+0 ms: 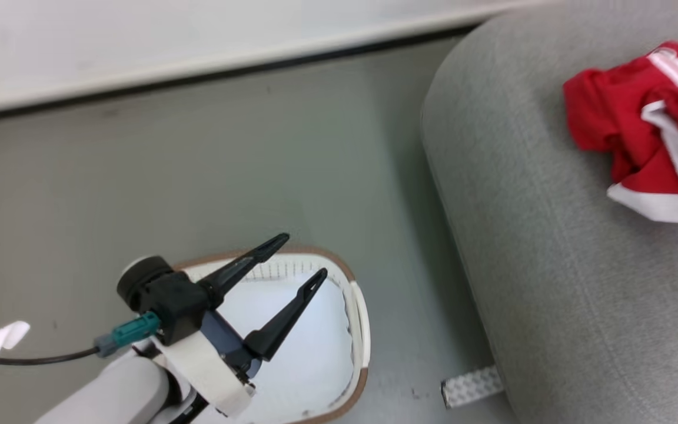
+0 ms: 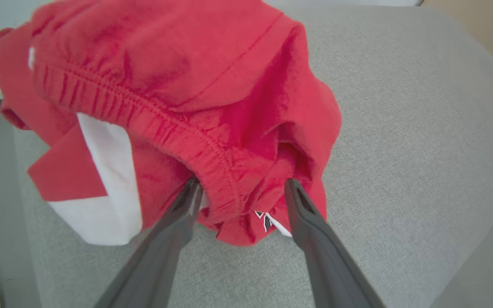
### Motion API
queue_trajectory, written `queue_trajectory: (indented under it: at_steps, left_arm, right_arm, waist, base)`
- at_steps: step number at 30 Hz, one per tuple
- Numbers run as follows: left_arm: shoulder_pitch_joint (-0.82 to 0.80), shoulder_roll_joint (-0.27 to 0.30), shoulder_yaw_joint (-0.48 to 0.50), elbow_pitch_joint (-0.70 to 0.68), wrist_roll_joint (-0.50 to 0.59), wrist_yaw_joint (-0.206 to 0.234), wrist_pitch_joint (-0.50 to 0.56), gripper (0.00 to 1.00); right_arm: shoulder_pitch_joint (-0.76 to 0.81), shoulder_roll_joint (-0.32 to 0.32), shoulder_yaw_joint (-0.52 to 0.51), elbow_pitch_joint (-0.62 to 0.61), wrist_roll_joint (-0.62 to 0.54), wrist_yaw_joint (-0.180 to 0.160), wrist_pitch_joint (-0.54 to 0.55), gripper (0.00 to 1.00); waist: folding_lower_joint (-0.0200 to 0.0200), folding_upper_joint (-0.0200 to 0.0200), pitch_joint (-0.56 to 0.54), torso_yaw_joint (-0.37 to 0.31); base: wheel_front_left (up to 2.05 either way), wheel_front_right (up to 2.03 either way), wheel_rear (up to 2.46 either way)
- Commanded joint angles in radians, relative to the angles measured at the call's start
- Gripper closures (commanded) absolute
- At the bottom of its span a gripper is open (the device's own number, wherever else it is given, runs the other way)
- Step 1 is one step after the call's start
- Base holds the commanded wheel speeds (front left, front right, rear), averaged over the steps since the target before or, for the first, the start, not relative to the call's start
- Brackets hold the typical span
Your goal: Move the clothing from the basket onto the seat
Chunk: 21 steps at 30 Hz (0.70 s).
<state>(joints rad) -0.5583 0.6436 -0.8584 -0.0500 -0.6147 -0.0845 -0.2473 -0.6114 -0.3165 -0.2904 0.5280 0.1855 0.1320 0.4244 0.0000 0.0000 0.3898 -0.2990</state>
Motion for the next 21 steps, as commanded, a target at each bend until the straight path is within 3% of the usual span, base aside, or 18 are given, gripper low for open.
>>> queue_trajectory:
  at_steps: [1,7,12,21]
  left_arm:
    - [0.02,-0.006,0.002,0.008,-0.01,0.004,-0.005,0.0]
    - [0.076,-0.056,0.041,0.068,-0.046,0.033,-0.016,0.0]
    - [0.123,-0.093,0.125,0.097,-0.072,0.067,-0.018,0.0]
    - [0.27,-0.136,0.364,0.111,-0.069,0.087,-0.017,0.0]
  right_arm:
    - [0.017,-0.023,0.017,-0.012,0.017,-0.003,0.011,0.0]
    - [0.101,-0.114,0.142,-0.131,0.172,-0.003,0.048,0.0]
    - [0.152,-0.159,0.207,-0.262,0.261,-0.003,0.014,0.0]
    - [0.258,-0.076,0.241,-0.468,0.325,-0.003,-0.113,0.0]
  waist:
    - [0.0,0.0,-0.071,-0.001]
    - [0.0,0.0,-0.193,0.015]
    - [0.0,0.0,-0.275,0.055]
    - [0.0,0.0,-0.368,0.142]
  base:
    - [0.0,0.0,0.0]
    - [0.0,0.0,0.0]
    - [0.0,0.0,0.0]
    - [0.0,0.0,0.0]
